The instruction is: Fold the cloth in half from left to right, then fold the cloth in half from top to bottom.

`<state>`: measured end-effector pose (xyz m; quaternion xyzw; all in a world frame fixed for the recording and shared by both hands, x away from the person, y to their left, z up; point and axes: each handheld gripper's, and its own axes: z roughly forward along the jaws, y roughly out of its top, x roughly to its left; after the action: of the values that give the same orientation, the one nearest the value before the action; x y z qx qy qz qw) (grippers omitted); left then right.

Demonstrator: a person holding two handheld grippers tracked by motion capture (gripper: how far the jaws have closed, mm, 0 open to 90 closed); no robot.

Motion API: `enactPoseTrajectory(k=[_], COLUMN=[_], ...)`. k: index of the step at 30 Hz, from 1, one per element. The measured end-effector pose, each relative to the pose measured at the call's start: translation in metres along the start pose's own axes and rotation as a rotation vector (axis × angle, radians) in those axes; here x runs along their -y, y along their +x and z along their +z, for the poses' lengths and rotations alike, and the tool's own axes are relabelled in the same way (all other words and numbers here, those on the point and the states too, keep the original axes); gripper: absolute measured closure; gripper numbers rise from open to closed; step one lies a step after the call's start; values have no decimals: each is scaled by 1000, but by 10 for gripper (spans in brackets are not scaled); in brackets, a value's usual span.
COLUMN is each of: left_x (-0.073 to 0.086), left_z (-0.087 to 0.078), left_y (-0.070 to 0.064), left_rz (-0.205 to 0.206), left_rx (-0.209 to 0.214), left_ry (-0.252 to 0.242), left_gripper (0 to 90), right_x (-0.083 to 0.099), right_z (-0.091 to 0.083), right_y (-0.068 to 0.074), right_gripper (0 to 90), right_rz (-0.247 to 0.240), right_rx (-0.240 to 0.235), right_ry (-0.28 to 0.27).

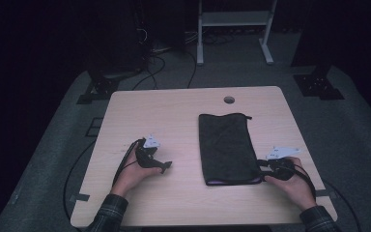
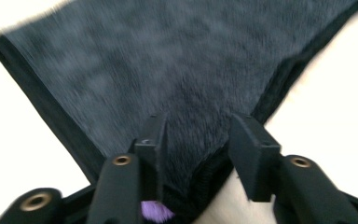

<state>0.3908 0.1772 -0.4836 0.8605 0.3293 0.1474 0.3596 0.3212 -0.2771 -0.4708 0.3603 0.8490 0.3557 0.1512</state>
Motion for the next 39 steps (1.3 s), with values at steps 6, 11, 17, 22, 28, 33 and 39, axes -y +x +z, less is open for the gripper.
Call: enactPoseTrajectory(k=[6,11,17,22,28,33,39], left_x=[0,-1,-12,-28,-49,-69,-92], left_z=[0,-2,-4,0,10,20,35], left_y=[0,1,4,5,5,7,11], left_rz=[0,-13,-23,-25,-11,-1,-18], left_rx=[0,-13,-10,-2,26,31,63], left_ry=[1,-1,-14,-44,-75,-93,-111], left_gripper=[0,29,147,259,393,486,650], right_x=[6,2,-13,-27,-46,-61,-78], right_z=[-6,-9,-1,7,12,19,29], right_y=[-3,-9,-20,-34,-52,-66,-82], right_gripper=[433,415,381,386,404,407,415], right_rz=[-3,36,47,47,64,69,77], right_rx=[-3,-33,-36,-21,-12,-11,-3], right_ry=[-7,-67,-92,-103,-134,-142,-146])
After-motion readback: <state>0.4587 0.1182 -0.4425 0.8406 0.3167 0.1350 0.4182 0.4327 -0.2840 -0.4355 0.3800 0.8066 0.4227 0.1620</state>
